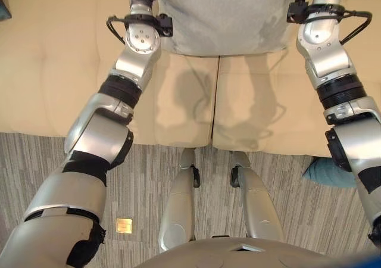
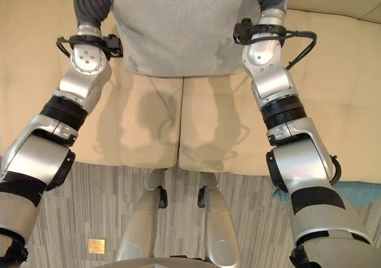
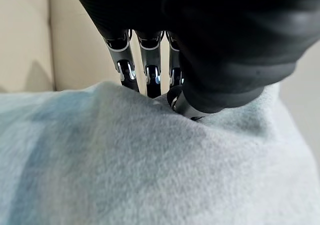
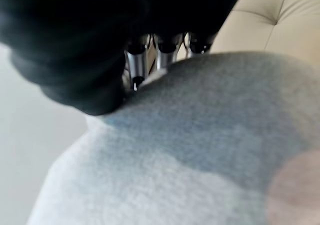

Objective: Pick up all the scattered cushions and arrange them neatly on the sofa.

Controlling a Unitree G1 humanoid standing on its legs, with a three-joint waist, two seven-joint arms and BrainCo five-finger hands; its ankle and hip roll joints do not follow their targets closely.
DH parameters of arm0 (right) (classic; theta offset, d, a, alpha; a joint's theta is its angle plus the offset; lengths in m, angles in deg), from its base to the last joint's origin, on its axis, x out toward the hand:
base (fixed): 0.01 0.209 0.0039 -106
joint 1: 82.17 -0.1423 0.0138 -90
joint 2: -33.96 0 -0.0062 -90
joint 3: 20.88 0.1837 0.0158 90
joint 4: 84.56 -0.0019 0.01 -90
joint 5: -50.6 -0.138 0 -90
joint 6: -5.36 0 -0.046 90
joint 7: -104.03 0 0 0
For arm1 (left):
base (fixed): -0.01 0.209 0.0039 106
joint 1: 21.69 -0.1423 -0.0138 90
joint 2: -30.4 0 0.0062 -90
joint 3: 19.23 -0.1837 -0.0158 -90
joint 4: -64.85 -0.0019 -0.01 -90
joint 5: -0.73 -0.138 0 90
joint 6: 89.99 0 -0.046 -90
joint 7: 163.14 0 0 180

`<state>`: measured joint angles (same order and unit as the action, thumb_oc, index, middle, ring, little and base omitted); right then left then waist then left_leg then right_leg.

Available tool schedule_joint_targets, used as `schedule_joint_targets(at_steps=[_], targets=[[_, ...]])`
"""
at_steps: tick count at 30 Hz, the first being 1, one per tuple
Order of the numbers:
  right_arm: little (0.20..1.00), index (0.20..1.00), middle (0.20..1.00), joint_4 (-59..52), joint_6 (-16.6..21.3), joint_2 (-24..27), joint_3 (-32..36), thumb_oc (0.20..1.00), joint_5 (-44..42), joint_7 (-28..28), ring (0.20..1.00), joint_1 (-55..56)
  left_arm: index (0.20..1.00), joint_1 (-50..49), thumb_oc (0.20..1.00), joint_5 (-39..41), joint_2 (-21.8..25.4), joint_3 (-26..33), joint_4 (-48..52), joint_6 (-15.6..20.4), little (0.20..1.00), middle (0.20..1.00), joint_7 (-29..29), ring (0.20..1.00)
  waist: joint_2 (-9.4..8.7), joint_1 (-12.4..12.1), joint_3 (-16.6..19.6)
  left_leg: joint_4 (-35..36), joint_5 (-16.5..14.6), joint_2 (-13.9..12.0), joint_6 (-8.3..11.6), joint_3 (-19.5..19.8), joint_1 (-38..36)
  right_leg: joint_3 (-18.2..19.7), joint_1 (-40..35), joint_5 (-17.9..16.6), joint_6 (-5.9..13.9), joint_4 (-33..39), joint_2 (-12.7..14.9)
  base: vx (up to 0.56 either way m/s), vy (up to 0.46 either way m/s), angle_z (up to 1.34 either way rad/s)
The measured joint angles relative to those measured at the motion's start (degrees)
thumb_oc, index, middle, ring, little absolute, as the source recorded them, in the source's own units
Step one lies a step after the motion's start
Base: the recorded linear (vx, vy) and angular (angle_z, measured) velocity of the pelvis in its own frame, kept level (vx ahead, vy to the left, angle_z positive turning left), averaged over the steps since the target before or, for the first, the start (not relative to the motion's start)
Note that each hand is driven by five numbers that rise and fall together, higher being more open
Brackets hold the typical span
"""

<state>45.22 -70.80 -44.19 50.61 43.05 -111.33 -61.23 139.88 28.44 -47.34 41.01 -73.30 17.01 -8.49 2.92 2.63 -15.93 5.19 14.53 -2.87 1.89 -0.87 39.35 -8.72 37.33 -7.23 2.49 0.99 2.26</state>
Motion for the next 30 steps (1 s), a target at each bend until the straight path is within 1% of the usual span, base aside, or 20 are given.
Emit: schedule_joint_targets(at_steps=[1, 3, 5, 7, 10, 11, 12, 13, 14, 16, 17, 18, 20, 21, 22, 23, 24, 25, 26, 30], targets=[[1.000, 1.000, 1.000, 0.5, -0.9, 0.2, -0.2, 1.000, 1.8, -1.1, 1.000, -0.4, 1.000, 1.0, 1.000, -0.2, -0.3, -0.1, -0.3, -0.6, 1.000, 1.000, 0.0, 1.000, 0.00, 0.2, 0.0, 0.0, 0.0, 0.0, 0.00, 0.0, 0.0, 0.0, 0.0, 0.0, -0.01, -0.1, 0.0, 0.00, 0.000, 0.00], [1.000, 1.000, 1.000, 3.8, -1.7, 0.5, -1.1, 1.000, 2.9, -2.1, 1.000, -2.1, 1.000, 3.5, 1.000, -0.3, 0.0, -0.6, -2.1, -1.3, 1.000, 1.000, 0.0, 1.000, 0.00, 0.2, 0.0, 0.0, 0.0, -0.1, 0.00, 0.0, 0.0, 0.0, 0.3, 0.0, -0.01, -0.6, 0.0, 0.00, -0.006, -0.02], [1.000, 1.000, 1.000, 4.9, -3.2, 1.5, -1.4, 1.000, 3.9, -3.3, 1.000, -2.9, 1.000, 5.4, 1.000, -0.3, 1.6, -0.7, -2.7, -1.7, 1.000, 1.000, 0.3, 1.000, 0.02, 0.2, 0.0, -0.1, 0.0, -0.1, 0.00, 0.0, 0.0, 0.1, 0.6, 0.0, 0.00, -1.2, 0.1, 0.01, -0.003, -0.02], [1.000, 1.000, 1.000, 8.5, -3.9, 3.4, -2.3, 1.000, 4.4, -3.1, 1.000, -4.0, 1.000, 6.2, 1.000, -0.3, 4.6, -1.3, -2.7, -1.9, 1.000, 1.000, 1.4, 1.000, 0.04, 0.2, 0.0, -0.1, 0.0, 0.0, 0.00, 0.0, 0.0, 0.1, 0.8, 0.0, -0.01, -1.5, 0.1, 0.00, 0.000, 0.00], [1.000, 1.000, 1.000, 12.3, -6.0, 8.5, -2.6, 1.000, 4.2, -2.4, 1.000, -4.1, 1.000, 6.5, 1.000, -0.3, 11.8, -0.9, -2.6, -2.3, 1.000, 1.000, 2.2, 1.000, 0.06, 0.0, 0.0, -0.2, 0.0, 0.0, -0.01, -0.2, -0.4, 0.2, 0.7, 0.1, -0.01, -2.2, 0.2, 0.02, -0.001, -0.02], [1.000, 1.000, 1.000, 13.1, -6.0, 11.5, -2.8, 1.000, 4.3, -1.2, 1.000, -3.9, 1.000, 6.2, 1.000, -0.3, 13.8, -0.9, -2.1, -2.2, 1.000, 1.000, 3.0, 1.000, 0.16, -0.3, -0.1, -0.3, 0.0, 0.1, -0.01, -0.2, -0.5, 0.2, 0.7, 0.3, -0.01, -2.5, 0.3, 0.00, 0.000, 0.00], [1.000, 1.000, 1.000, 13.7, -6.8, 14.6, -2.6, 1.000, 3.6, -1.0, 1.000, -2.8, 1.000, 5.3, 1.000, -0.2, 14.9, 0.4, -2.7, -2.2, 1.000, 1.000, 2.8, 1.000, 0.26, -0.6, -0.1, -0.2, 0.0, 0.1, -0.02, -0.2, -1.1, 0.1, 0.2, 0.3, 0.00, -2.7, 0.4, 0.02, 0.005, 0.08], [1.000, 1.000, 1.000, 12.2, -7.2, 16.1, 1.2, 1.000, 2.0, -0.7, 1.000, 2.7, 1.000, -0.6, 1.000, -0.1, 15.0, 4.7, -2.1, -2.5, 1.000, 1.000, 2.7, 1.000, 0.26, -0.3, 0.0, -0.1, 0.0, 0.4, -0.02, -0.1, -3.6, 0.1, -2.3, 0.9, 0.39, -2.9, 0.6, 0.03, -0.002, 0.12], [1.000, 1.000, 1.000, 10.6, -7.2, 16.0, 3.0, 1.000, 2.0, -0.7, 1.000, 6.5, 1.000, -4.9, 1.000, -0.1, 14.2, 6.4, -0.2, -2.5, 1.000, 1.000, 2.7, 1.000, 0.29, -0.1, 0.0, 0.0, 0.0, 0.6, 0.01, 0.0, -5.2, 0.1, -3.7, 1.8, 0.53, -3.2, 0.9, 0.04, -0.013, 0.13], [1.000, 1.000, 1.000, 10.1, -7.5, 15.5, 3.2, 1.000, 1.6, -0.1, 1.000, 10.9, 1.000, -10.0, 1.000, -0.1, 12.0, 6.4, 0.8, -2.8, 1.000, 1.000, 3.0, 1.000, 0.60, -0.1, 1.0, 0.0, -1.2, 0.6, 0.91, 0.1, -6.4, 0.1, -4.5, 2.7, 0.26, -4.0, 1.0, 0.07, -0.022, 0.04], [1.000, 1.000, 1.000, 4.0, -6.5, 14.0, 9.6, 1.000, 1.8, 1.2, 1.000, 19.7, 1.000, -19.3, 1.000, -0.3, 8.7, 14.0, 9.7, -2.5, 1.000, 1.000, 3.8, 1.000, 0.71, -0.1, 2.0, 0.1, -2.5, 0.4, 0.97, 0.1, -6.5, 0.1, -4.6, 3.3, 0.33, -4.4, 0.8, 0.10, -0.025, 0.02], [1.000, 1.000, 1.000, -1.5, -5.5, 11.5, 14.7, 1.000, 2.2, 1.4, 1.000, 28.0, 1.000, -28.6, 1.000, -0.4, 4.6, 19.1, 18.0, -1.2, 1.000, 1.000, 4.1, 1.000, 0.52, 0.0, 2.8, 0.0, -2.4, 0.6, 0.49, 0.2, -7.3, 0.1, -5.4, 3.6, 0.22, -4.5, 0.9, 0.08, -0.018, 0.08], [1.000, 1.000, 1.000, -7.9, -5.8, 5.1, 21.5, 1.000, 2.3, 2.5, 1.000, 46.6, 1.000, -48.3, 1.000, -2.4, -3.9, 22.5, 26.8, -0.9, 1.000, 1.000, 5.0, 1.000, 0.19, 0.2, 4.1, 0.1, -3.2, 0.9, 0.17, 0.1, -9.9, 0.1, -8.0, 5.2, 0.40, -4.6, 1.0, 0.06, -0.021, 0.05], [1.000, 1.000, 1.000, -6.8, -6.3, 1.7, 22.0, 1.000, 2.4, 2.9, 1.000, 52.6, 1.000, -55.0, 1.000, -2.8, -6.9, 21.2, 24.8, -1.9, 1.000, 1.000, 5.0, 1.000, -0.21, 0.4, 4.5, 0.1, -3.2, 1.0, 0.02, -0.2, -11.1, 0.0, -9.2, 5.3, 0.48, -4.5, 1.4, 0.09, -0.028, -0.02], [1.000, 1.000, 1.000, -5.9, -6.4, -0.3, 21.9, 1.000, 3.5, 4.3, 1.000, 57.8, 1.000, -60.4, 1.000, -4.7, -8.5, 20.9, 22.3, -2.9, 1.000, 1.000, 6.2, 1.000, -0.25, 0.8, 5.1, 0.1, -3.6, 1.0, 0.28, -0.2, -11.7, 0.0, -9.9, 5.7, 0.55, -4.4, 1.4, 0.07, -0.029, -0.01], [1.000, 1.000, 1.000, -7.2, -5.8, -3.1, 23.2, 1.000, 4.9, 5.2, 1.000, 63.0, 1.000, -66.7, 1.000, -6.9, -10.3, 22.2, 22.3, -2.9, 1.000, 1.000, 7.2, 1.000, -0.35, 1.1, 5.4, 0.1, -4.2, 0.8, 0.34, -0.1, -12.7, 0.0, -11.0, 6.0, 0.56, -4.1, 1.2, 0.06, -0.027, 0.01], [1.000, 1.000, 1.000, -7.2, -6.0, -4.7, 23.8, 1.000, 5.6, 6.2, 1.000, 67.7, 1.000, -71.9, 1.000, -8.5, -10.5, 22.5, 21.6, -3.9, 1.000, 1.000, 7.8, 1.000, -0.78, 1.3, 5.6, 0.1, -4.4, 0.8, 0.48, -0.2, -14.2, 0.0, -12.8, 5.9, 0.53, -3.2, 1.1, 0.05, -0.025, 0.03], [1.000, 1.000, 1.000, -6.8, -6.1, -4.9, 23.7, 1.000, 5.9, 6.9, 1.000, 70.9, 1.000, -75.4, 1.000, -9.5, -10.3, 22.5, 20.0, -4.6, 1.000, 1.000, 8.4, 1.000, -0.83, 1.4, 6.1, 0.1, -4.7, 0.7, 0.65, -0.1, -15.4, -0.1, -14.4, 6.0, 0.55, -2.5, 1.1, 0.07, -0.031, -0.01], [1.000, 1.000, 1.000, -6.2, -6.0, -4.9, 23.5, 1.000, 6.7, 7.8, 1.000, 73.3, 1.000, -78.5, 1.000, -10.8, -9.7, 22.4, 18.1, -5.2, 1.000, 1.000, 9.4, 1.000, -0.84, 1.4, 7.6, 0.1, -5.7, 0.5, 0.68, -0.1, -16.0, -0.1, -15.5, 6.0, 0.69, -1.5, 0.7, 0.06, -0.020, 0.00], [1.000, 1.000, 1.000, -0.1, -5.3, -5.1, 20.3, 1.000, 8.7, 11.7, 1.000, 75.7, 1.000, -82.6, 1.000, -14.4, -9.3, 22.3, 6.6, -6.4, 1.000, 1.000, 12.3, 1.000, -1.59, 1.2, 11.4, 0.2, -7.3, 0.4, 0.98, -0.2, -21.0, 0.0, -21.8, 5.8, 0.78, 1.2, 0.4, 0.05, 0.002, 0.00]])
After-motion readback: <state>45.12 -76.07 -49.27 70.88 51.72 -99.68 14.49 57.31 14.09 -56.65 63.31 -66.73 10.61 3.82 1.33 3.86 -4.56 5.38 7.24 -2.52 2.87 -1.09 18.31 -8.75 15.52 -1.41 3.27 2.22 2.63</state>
